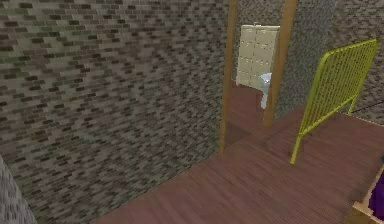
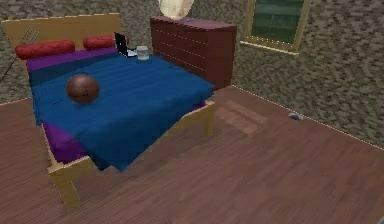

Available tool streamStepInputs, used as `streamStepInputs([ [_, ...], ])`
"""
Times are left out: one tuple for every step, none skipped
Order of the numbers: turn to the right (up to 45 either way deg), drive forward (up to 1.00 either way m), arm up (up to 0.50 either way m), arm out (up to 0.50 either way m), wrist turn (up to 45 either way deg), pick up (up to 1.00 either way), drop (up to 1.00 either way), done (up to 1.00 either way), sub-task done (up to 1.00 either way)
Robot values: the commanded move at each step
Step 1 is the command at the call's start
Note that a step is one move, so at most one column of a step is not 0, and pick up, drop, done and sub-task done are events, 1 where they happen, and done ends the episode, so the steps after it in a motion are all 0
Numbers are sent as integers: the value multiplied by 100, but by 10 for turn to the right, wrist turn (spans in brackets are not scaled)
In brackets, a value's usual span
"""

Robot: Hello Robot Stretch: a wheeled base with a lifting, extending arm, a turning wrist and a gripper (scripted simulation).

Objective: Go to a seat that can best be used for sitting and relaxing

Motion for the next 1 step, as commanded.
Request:
streamStepInputs([
  [-30, 0, 0, 0, 0, 0, 0, 0, 0],
])
